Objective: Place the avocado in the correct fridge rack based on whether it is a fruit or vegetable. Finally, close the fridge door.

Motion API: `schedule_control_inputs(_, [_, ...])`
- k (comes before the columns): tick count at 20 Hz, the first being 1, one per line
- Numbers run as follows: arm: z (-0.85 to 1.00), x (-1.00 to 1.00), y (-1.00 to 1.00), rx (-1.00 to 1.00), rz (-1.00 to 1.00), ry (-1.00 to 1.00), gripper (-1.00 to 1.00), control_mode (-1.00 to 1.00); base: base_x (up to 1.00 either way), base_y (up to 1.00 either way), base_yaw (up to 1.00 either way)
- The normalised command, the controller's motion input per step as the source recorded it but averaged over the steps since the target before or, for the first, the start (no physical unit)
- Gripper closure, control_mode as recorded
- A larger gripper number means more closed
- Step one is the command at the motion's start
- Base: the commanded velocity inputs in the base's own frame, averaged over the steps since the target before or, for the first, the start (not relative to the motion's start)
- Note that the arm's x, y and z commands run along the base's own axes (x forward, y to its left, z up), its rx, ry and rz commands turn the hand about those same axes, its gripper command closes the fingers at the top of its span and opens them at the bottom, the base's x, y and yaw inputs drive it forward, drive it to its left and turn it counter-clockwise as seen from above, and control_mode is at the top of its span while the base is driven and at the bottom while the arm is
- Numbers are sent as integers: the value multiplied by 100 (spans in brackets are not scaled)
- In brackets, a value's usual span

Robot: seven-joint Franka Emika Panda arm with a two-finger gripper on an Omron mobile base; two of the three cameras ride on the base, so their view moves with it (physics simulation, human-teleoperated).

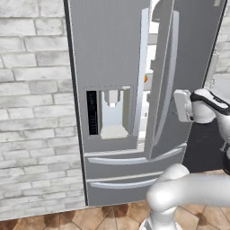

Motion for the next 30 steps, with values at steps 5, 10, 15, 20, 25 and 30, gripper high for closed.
schedule_control_inputs(5, [15,30,51,-9,-34,0,-100,-100,0,0,0])
schedule_control_inputs(10, [16,32,50,-9,-34,0,-100,-100,0,0,0])
schedule_control_inputs(15, [19,35,39,-9,-34,2,-100,-100,0,0,0])
schedule_control_inputs(20, [7,39,36,-8,-33,6,-100,-100,0,0,0])
schedule_control_inputs(25, [4,34,26,-6,-31,5,-100,-100,0,0,0])
schedule_control_inputs(30, [4,24,23,-5,-29,4,-100,-100,0,0,0])
